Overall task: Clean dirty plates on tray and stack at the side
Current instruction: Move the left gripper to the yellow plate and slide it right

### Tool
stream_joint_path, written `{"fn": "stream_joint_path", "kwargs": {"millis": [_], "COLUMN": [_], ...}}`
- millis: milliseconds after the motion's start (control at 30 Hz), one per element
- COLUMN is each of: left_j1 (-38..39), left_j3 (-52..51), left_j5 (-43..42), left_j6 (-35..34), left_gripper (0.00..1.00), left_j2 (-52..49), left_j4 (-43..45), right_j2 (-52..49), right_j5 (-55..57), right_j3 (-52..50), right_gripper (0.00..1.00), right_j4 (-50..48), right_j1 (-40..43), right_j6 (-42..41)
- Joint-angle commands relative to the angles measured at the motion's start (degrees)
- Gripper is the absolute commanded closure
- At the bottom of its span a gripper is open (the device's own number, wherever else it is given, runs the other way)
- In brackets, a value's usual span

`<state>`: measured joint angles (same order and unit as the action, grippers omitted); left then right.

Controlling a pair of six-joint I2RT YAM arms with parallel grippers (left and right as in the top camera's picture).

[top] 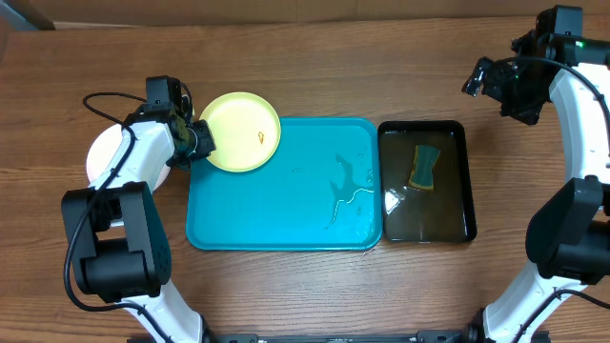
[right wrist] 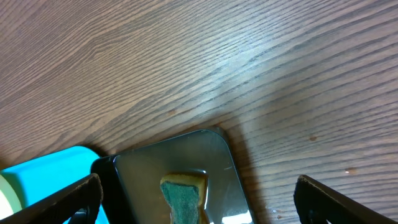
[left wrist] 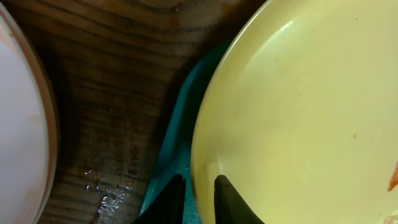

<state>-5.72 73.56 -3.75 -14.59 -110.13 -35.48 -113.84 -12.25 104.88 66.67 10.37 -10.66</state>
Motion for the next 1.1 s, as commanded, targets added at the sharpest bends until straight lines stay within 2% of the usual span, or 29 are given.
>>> {"fn": "stream_joint_path", "kwargs": {"millis": [0, 300, 400, 500, 633, 833, 1067], "left_j1": [0.3, 0.5, 0.7, 0.7, 0.7, 0.7, 3.5], "left_j3": [1.0, 0.2, 0.2, 0.2, 0.6, 1.1, 1.1], "left_j5": [0.7, 0.5, -0.6, -2.2, -4.3, -10.9, -11.3], "left_j6": [0.5, 0.2, 0.2, 0.2, 0.2, 0.2, 1.4], "left_gripper": [0.82, 0.83, 0.87, 0.96, 0.96, 0.96, 0.96], "left_j2": [-0.5, -1.2, -2.3, -2.6, -2.4, -1.6, -1.6], "left_j4": [0.2, -0.2, 0.1, 0.3, -1.1, -10.7, -20.0], "right_j2": [0.7, 0.7, 0.7, 0.7, 0.7, 0.7, 0.7], "right_j5": [-0.3, -0.3, -0.3, -0.3, -0.3, -0.3, -0.3], "right_j3": [0.8, 0.8, 0.8, 0.8, 0.8, 0.8, 0.8], "right_gripper": [0.00, 0.00, 0.00, 0.00, 0.00, 0.00, 0.00], "right_j4": [-0.2, -0.2, -0.2, -0.2, -0.2, -0.2, -0.2], "right_j1": [0.0, 0.0, 0.0, 0.0, 0.0, 0.0, 0.0], "right_j6": [0.2, 0.2, 0.2, 0.2, 0.2, 0.2, 0.2]}}
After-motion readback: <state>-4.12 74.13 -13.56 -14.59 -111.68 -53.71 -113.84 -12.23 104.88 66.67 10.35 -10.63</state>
